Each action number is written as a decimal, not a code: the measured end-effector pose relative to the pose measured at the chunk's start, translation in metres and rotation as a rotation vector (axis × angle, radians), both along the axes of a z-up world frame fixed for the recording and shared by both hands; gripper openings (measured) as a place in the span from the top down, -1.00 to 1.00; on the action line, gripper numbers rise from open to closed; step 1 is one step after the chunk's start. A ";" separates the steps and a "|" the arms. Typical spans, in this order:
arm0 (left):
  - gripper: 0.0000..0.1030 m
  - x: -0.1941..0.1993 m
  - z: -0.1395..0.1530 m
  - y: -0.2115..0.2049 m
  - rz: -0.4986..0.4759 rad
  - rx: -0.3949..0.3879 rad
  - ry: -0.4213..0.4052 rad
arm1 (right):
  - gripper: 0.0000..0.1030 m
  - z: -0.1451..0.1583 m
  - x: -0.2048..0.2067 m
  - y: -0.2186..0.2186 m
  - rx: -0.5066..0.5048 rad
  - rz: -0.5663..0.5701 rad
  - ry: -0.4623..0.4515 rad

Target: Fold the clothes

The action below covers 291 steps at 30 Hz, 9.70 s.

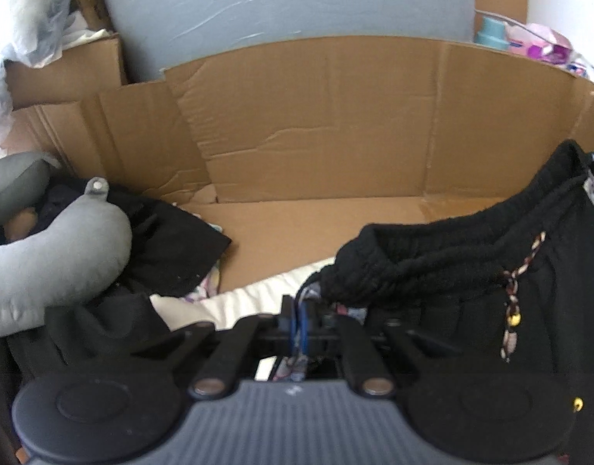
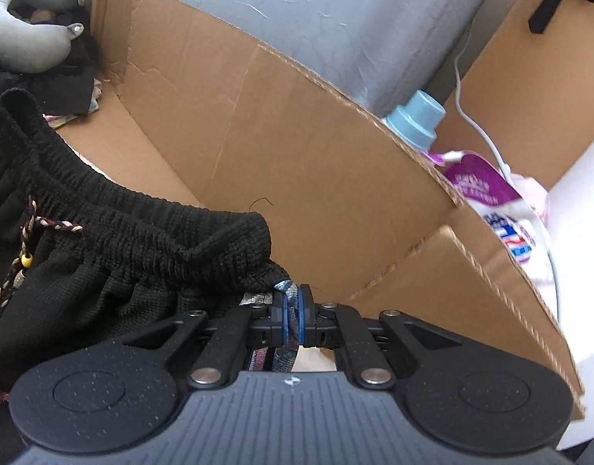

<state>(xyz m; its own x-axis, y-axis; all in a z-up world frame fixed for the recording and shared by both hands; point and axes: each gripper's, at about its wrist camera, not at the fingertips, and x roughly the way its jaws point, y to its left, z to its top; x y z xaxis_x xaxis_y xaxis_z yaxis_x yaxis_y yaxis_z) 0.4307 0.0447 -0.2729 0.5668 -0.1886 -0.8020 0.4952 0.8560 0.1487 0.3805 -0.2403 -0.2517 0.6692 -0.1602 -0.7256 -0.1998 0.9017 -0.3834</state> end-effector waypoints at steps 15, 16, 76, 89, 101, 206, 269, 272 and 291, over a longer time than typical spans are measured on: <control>0.77 0.052 -0.080 0.000 0.086 0.065 0.099 | 0.93 -0.091 0.057 0.010 0.061 -0.044 0.090; 0.70 0.053 -0.081 0.002 0.095 0.057 0.100 | 0.91 -0.099 0.059 0.009 0.081 -0.052 0.102; -0.22 -0.278 0.017 -0.026 0.001 -0.153 0.174 | 0.32 0.003 -0.338 -0.085 0.564 -0.362 -0.034; -0.24 -0.304 -0.020 -0.045 -0.016 -0.176 0.286 | 0.32 -0.049 -0.367 -0.106 0.565 -0.457 0.058; -0.30 -0.335 -0.046 -0.060 -0.114 -0.162 0.421 | 0.32 -0.080 -0.372 -0.118 0.575 -0.484 0.144; 0.54 -0.332 -0.101 -0.038 -0.019 -0.295 0.752 | 0.78 -0.130 -0.375 -0.146 1.120 -0.613 0.229; 0.94 -0.324 -0.098 -0.019 0.104 -0.393 0.847 | 0.96 -0.081 -0.379 -0.137 0.517 -0.518 0.199; 0.80 -0.321 -0.101 -0.024 0.121 -0.354 0.809 | 0.88 -0.094 -0.381 -0.146 0.625 -0.545 0.188; 0.95 -0.346 -0.100 -0.027 -0.028 -0.538 0.907 | 0.96 -0.090 -0.390 -0.158 0.681 -0.516 0.149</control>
